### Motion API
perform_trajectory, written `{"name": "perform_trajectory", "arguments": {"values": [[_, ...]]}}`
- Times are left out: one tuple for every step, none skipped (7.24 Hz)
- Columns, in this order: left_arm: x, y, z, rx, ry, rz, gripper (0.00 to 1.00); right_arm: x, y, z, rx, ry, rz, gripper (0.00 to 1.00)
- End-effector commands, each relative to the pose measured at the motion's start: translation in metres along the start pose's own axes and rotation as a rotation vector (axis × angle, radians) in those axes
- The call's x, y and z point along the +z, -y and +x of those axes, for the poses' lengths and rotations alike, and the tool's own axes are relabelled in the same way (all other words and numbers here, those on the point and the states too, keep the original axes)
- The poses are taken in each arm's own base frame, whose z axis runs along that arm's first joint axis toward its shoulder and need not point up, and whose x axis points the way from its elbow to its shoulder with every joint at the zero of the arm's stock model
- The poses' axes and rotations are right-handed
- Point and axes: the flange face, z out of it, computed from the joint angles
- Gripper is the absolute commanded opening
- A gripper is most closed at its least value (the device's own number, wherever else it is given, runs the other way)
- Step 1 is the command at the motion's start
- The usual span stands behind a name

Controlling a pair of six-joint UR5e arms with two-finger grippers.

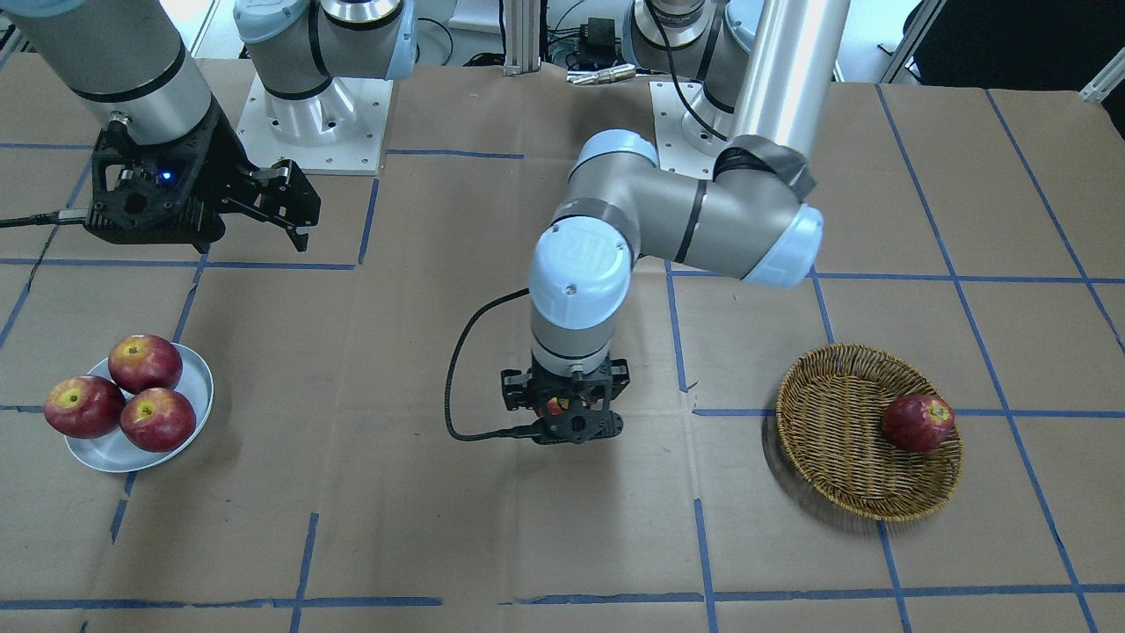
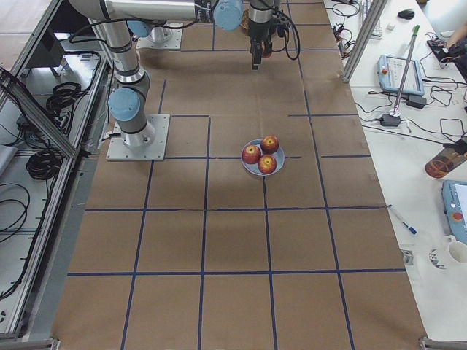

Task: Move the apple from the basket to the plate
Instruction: 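Carry the apple with the left gripper toward the table center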

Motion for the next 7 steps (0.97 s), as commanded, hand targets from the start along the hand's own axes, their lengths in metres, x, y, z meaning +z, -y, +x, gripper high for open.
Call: {"name": "perform_trajectory", "arguments": {"values": [[0.046,-0.002,0.031,-0.004,-0.004,0.010,0.50,0.000,0.000,0.000,0.000,0.000,0.000,1.00],[0.054,-0.003,0.035,-0.003,-0.006,0.000,0.50,0.000,0.000,0.000,-0.001,0.000,0.000,1.00],[0.059,-0.007,0.036,0.001,-0.002,-0.011,0.50,0.000,0.000,0.000,0.000,0.000,0.000,1.00],[0.059,-0.007,0.038,0.001,-0.003,-0.009,0.55,0.001,0.000,0.000,-0.001,0.000,-0.001,1.00],[0.060,-0.011,0.041,0.007,-0.001,-0.012,0.63,0.000,0.000,0.000,-0.002,0.000,0.000,1.00],[0.059,-0.011,0.042,0.007,-0.002,-0.010,0.70,0.001,0.000,0.000,-0.001,0.000,-0.003,1.00],[0.059,-0.011,0.042,0.003,-0.001,-0.009,0.82,0.005,-0.001,0.000,-0.001,0.001,-0.009,1.00]]}}
